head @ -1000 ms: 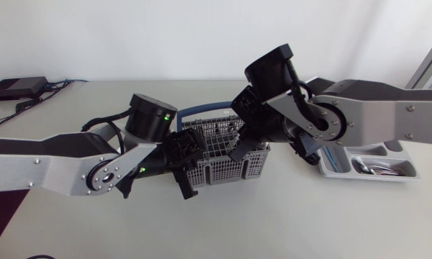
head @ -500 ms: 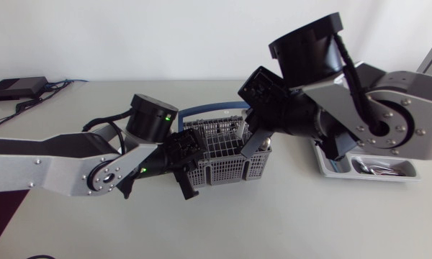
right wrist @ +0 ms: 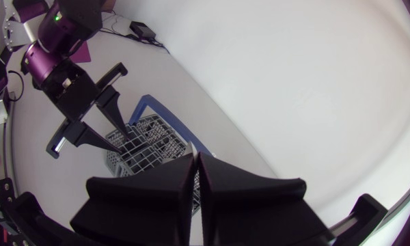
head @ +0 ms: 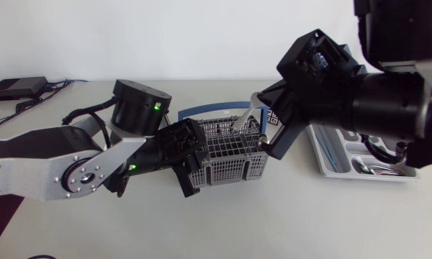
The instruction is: Transfer all utensils from the basket to the drawer tray.
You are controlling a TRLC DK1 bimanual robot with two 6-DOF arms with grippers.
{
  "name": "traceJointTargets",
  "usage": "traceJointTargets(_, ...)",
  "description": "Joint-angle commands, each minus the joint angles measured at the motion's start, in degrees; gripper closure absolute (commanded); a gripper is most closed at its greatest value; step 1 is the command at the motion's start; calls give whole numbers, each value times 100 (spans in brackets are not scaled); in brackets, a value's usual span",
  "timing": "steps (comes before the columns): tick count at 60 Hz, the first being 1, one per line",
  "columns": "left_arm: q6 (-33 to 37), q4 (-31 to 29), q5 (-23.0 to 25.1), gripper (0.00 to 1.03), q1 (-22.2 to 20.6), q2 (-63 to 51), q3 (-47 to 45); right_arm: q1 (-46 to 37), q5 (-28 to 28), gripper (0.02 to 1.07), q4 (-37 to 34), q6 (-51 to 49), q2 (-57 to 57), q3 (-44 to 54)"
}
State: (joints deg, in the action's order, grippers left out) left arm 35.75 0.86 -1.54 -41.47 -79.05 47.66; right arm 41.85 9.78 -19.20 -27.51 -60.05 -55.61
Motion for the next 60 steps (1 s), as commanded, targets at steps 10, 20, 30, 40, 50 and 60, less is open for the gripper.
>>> traceJointTargets(10,-208,-288,180,55,-379,443,261,-133,-732,101,-409,26,459,358)
traceJointTargets(20,-613,-974,1209,52,-282,478,657,-300,-1286,101,-391,44,653,684)
traceJointTargets(30,-868,-1308,2000,51,-124,320,938,-388,-1699,101,-339,114,793,930)
traceJointTargets(40,-973,-1370,2272,51,-98,74,1009,-388,-1910,101,-321,263,908,956)
traceJointTargets(50,-1061,-1598,2826,52,-10,-173,1184,-379,-2059,101,-304,351,934,921)
traceJointTargets(60,-1096,-1598,2931,64,-10,-217,1193,-379,-2086,101,-304,386,951,938)
